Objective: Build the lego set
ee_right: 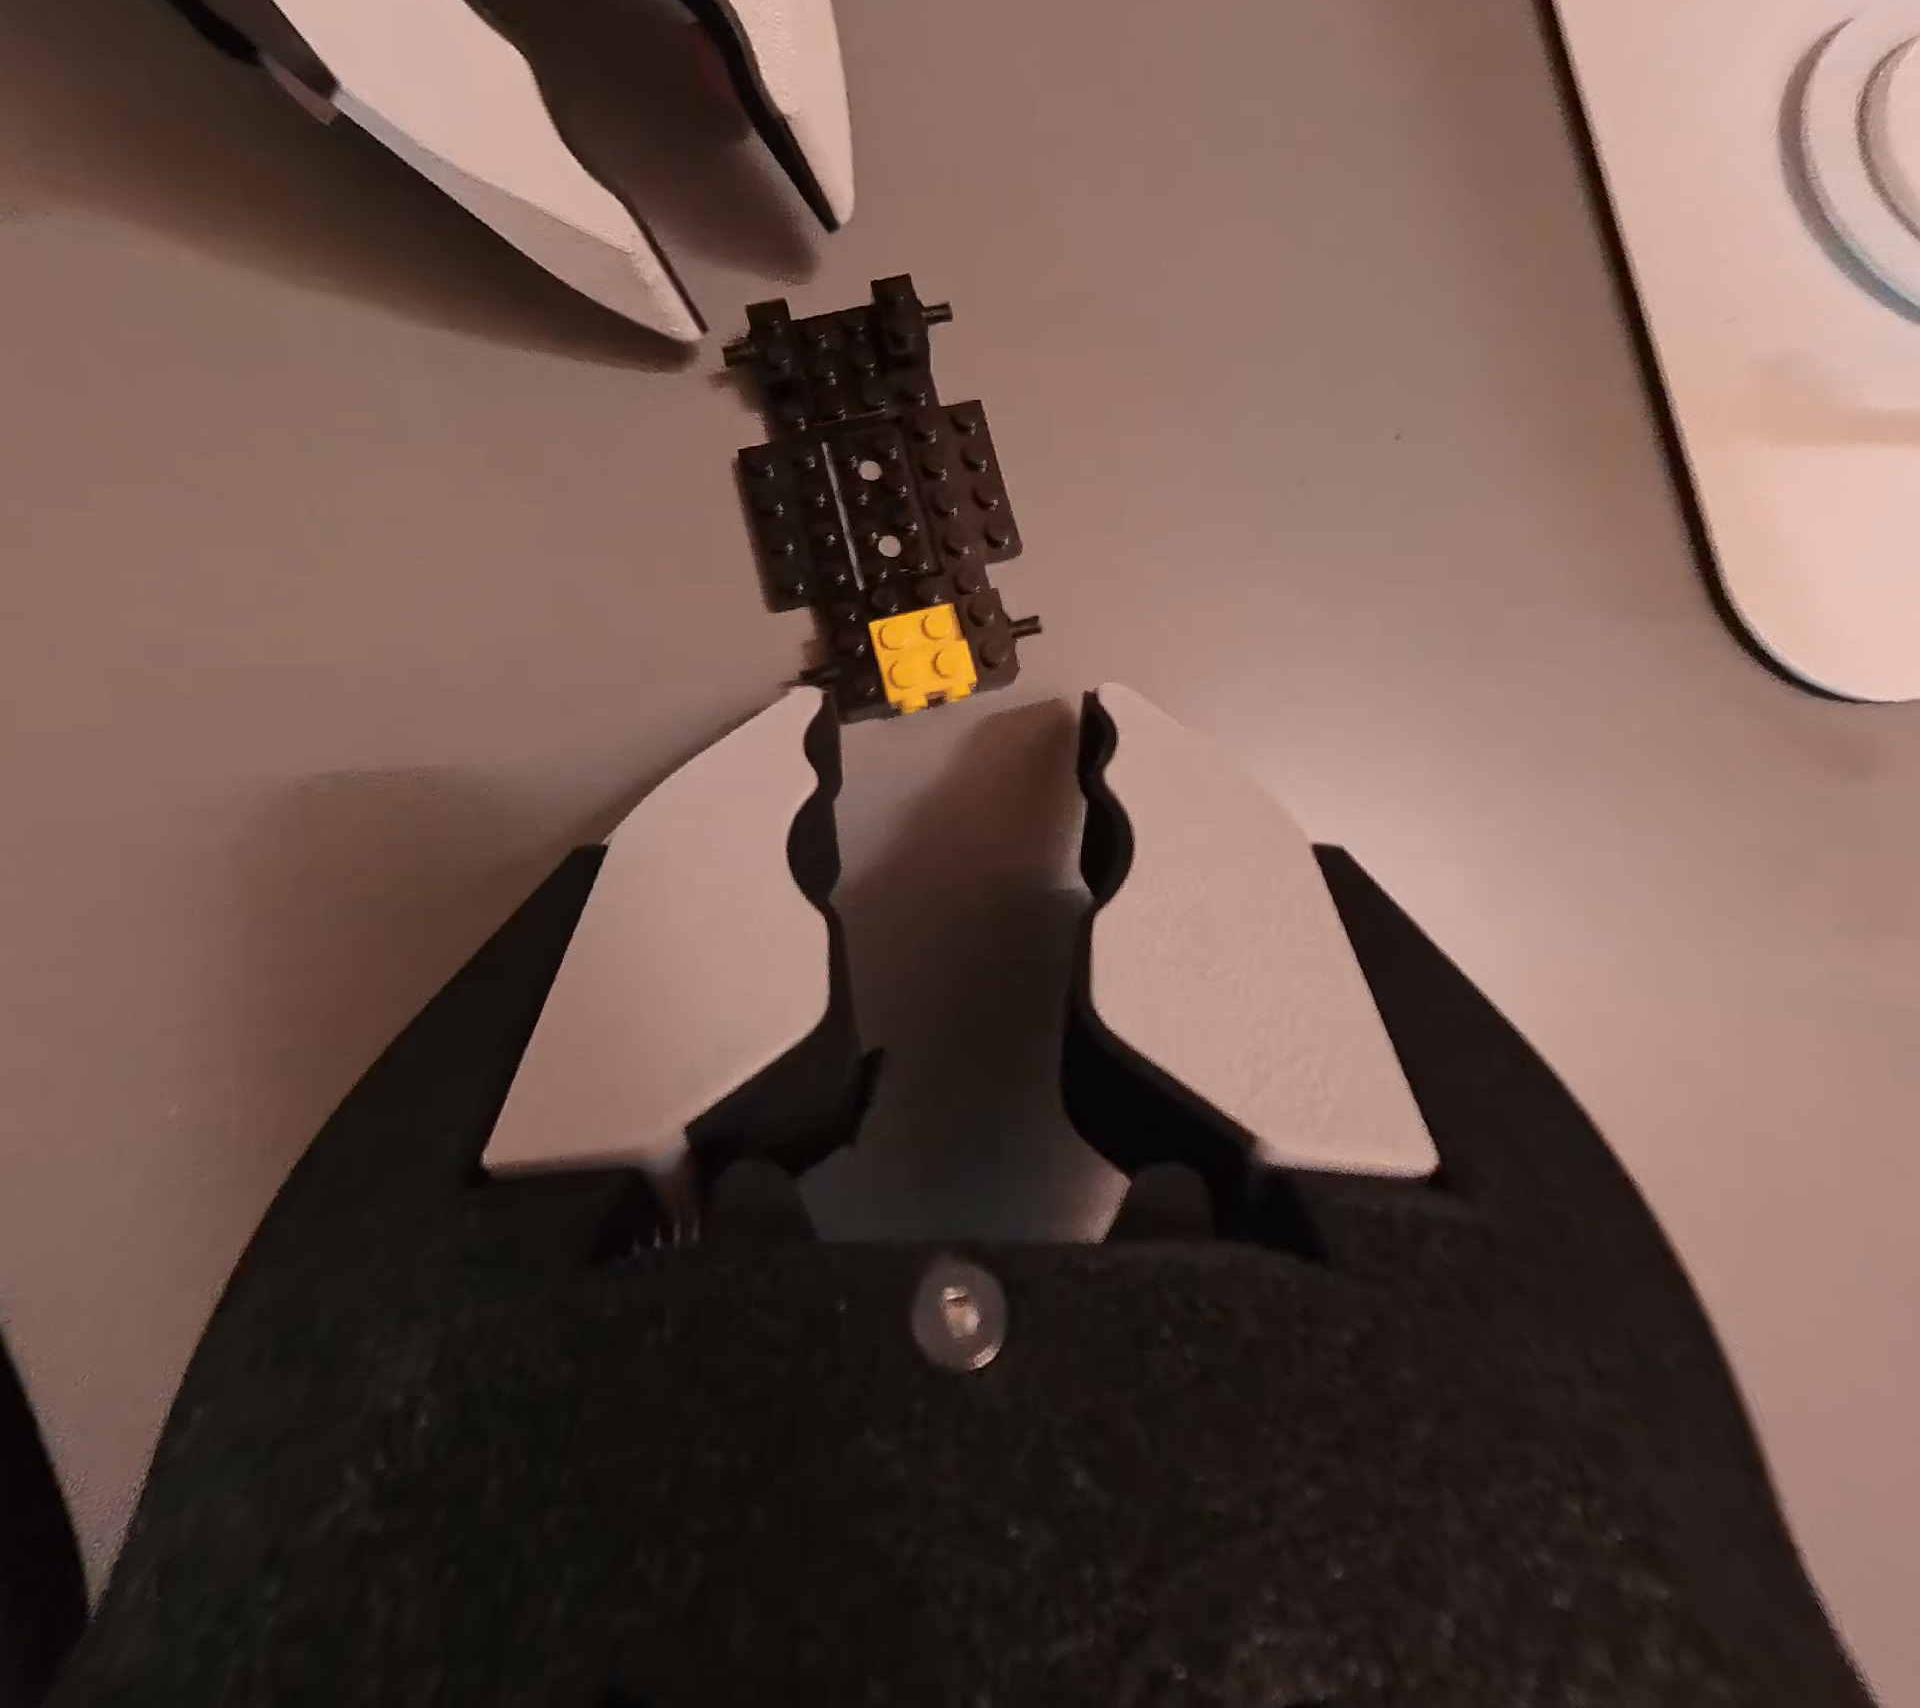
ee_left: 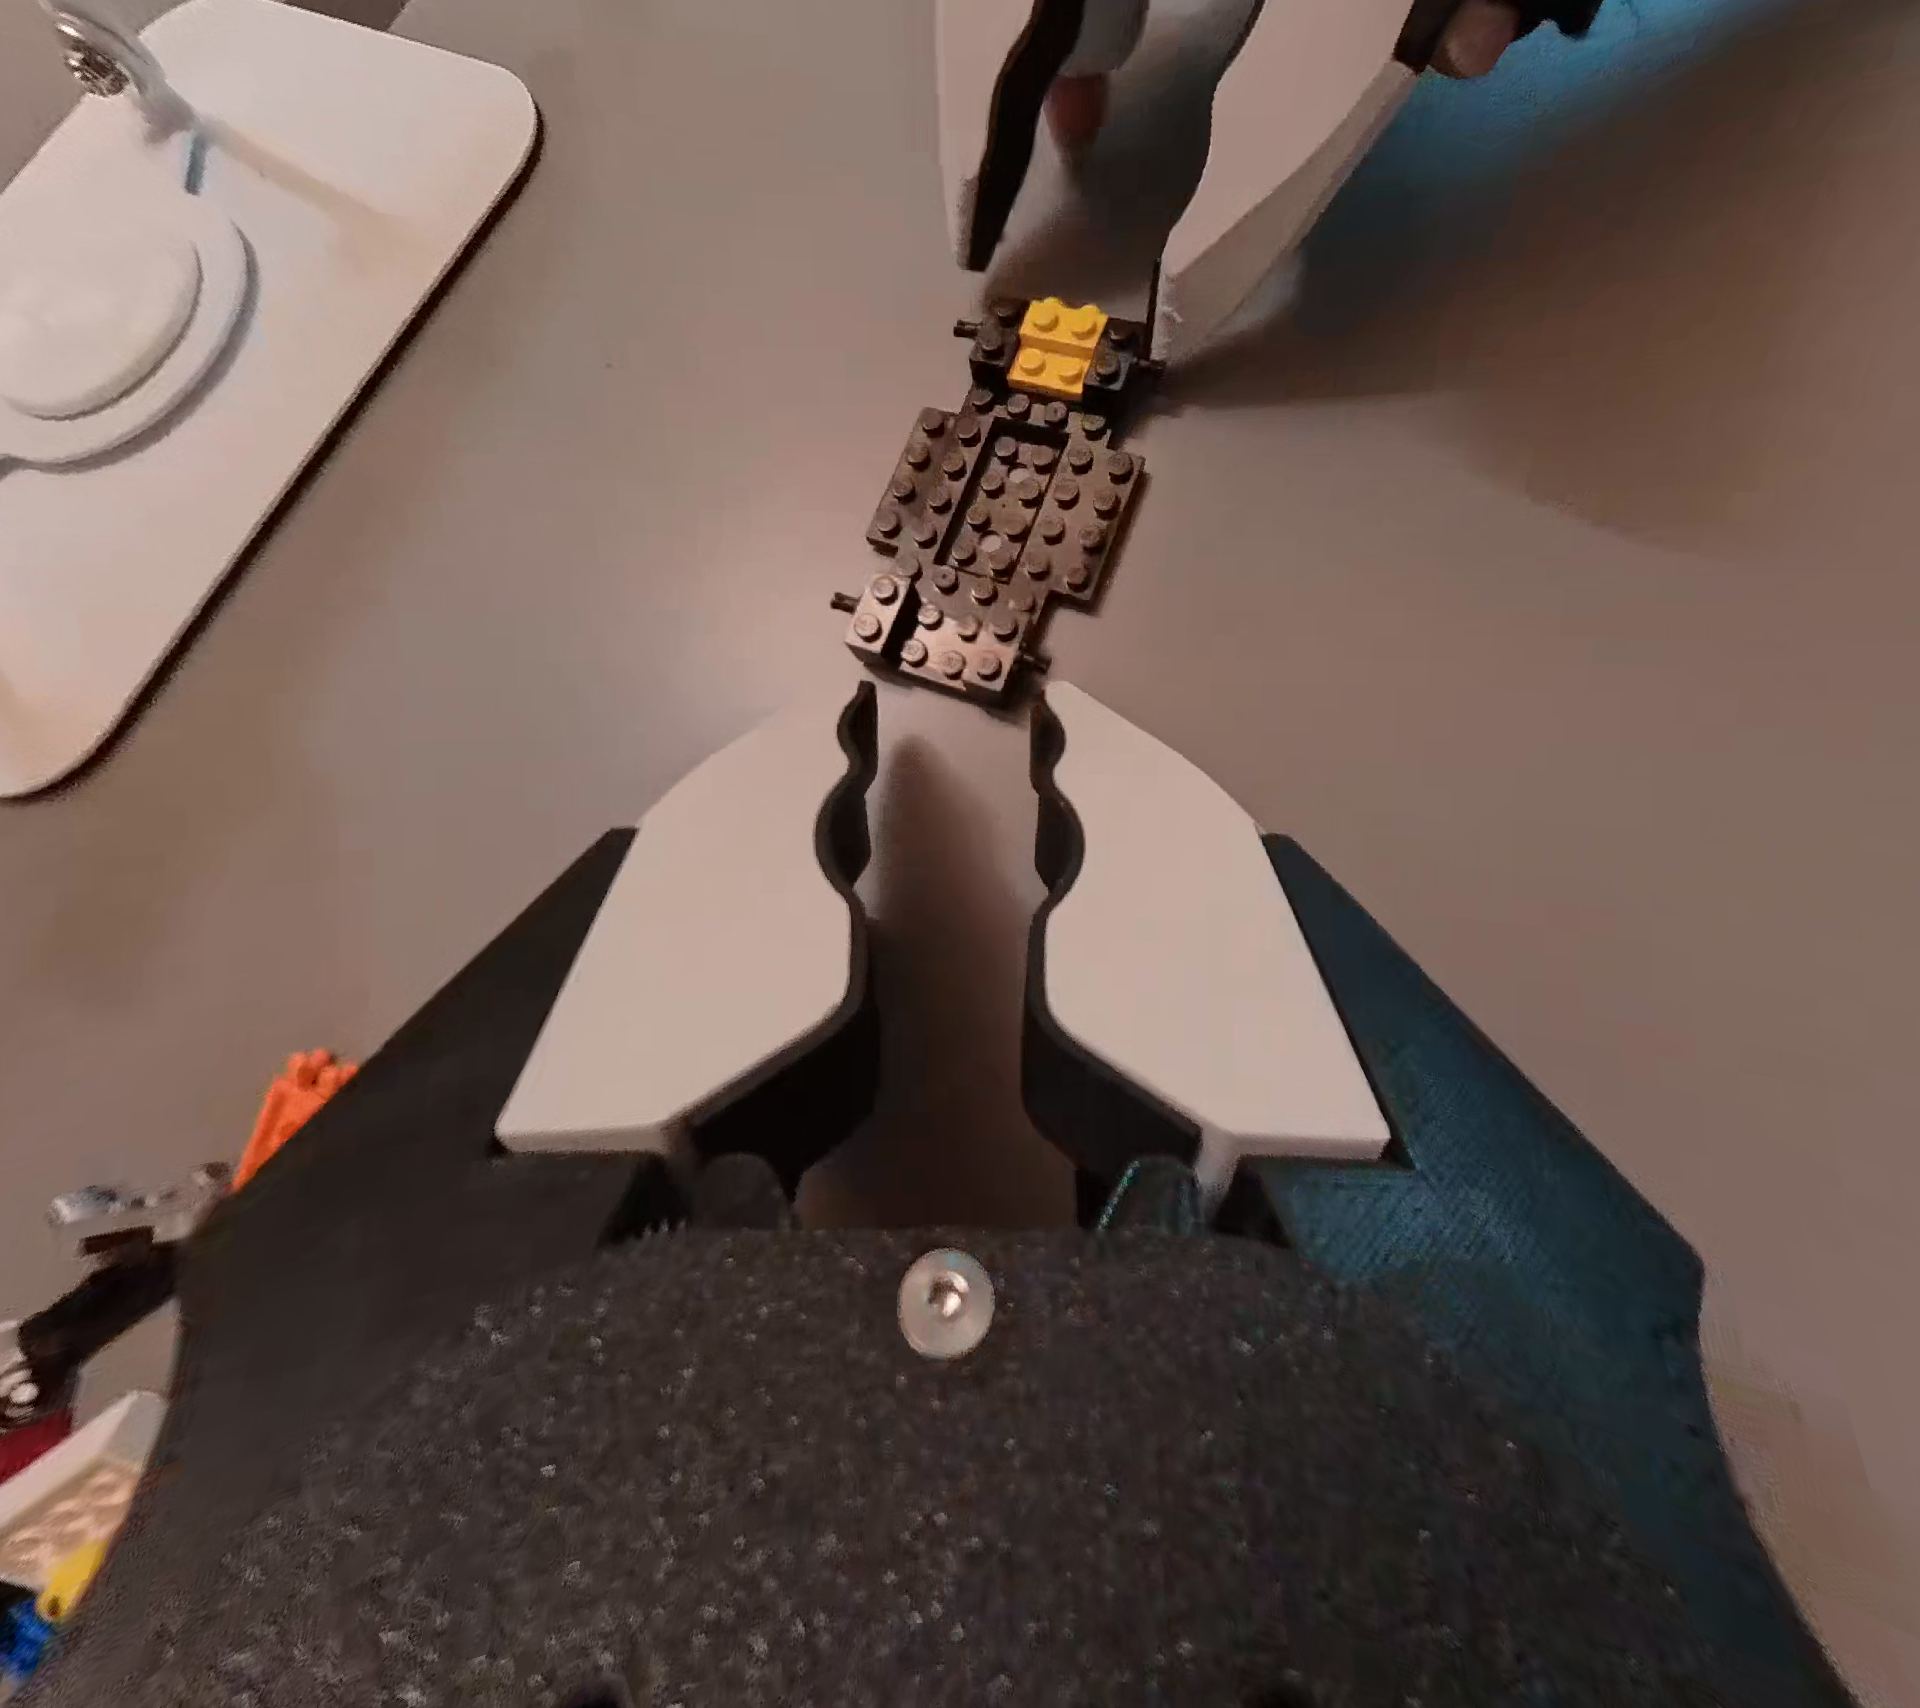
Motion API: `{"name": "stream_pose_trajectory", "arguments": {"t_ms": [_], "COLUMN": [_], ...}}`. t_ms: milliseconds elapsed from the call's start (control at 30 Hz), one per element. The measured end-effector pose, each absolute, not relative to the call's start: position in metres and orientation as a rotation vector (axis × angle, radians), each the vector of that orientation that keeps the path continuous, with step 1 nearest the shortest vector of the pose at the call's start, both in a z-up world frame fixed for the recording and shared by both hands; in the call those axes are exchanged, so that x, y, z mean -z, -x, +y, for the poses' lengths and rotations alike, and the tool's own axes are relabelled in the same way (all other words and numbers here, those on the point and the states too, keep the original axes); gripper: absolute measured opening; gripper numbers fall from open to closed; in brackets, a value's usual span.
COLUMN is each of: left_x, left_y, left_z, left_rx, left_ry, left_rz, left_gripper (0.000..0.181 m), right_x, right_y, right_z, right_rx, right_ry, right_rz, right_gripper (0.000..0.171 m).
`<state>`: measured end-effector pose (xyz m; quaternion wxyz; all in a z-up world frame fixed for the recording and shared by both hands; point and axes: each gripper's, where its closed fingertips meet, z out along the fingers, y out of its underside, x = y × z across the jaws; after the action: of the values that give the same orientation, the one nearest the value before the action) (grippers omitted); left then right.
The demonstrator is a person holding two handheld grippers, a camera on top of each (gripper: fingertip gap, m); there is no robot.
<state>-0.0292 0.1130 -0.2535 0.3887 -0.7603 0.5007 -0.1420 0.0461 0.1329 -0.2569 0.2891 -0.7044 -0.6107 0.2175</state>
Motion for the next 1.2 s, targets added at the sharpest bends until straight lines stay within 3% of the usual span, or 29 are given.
{"name": "stream_pose_trajectory", "arguments": {"t_ms": [200, 1000, 1200], "left_x": [0.257, 0.246, 0.210], "left_y": [0.034, 0.044, 0.049], "left_z": [0.131, 0.162, 0.151], "left_rx": [0.283, 0.210, 0.300], "left_ry": [1.925, 1.930, 1.833], "left_rz": [1.275, 1.143, 0.988], "left_gripper": [0.021, 0.017, 0.010], "right_x": [0.258, 0.256, 0.210], "right_y": [-0.044, -0.033, -0.037], "right_z": [0.122, 0.118, 0.121], "right_rx": [-0.537, -0.469, -0.606], "right_ry": [1.883, 1.925, 1.861], "right_rz": [-1.593, -1.493, -1.186], "right_gripper": [0.033, 0.029, 0.028]}}
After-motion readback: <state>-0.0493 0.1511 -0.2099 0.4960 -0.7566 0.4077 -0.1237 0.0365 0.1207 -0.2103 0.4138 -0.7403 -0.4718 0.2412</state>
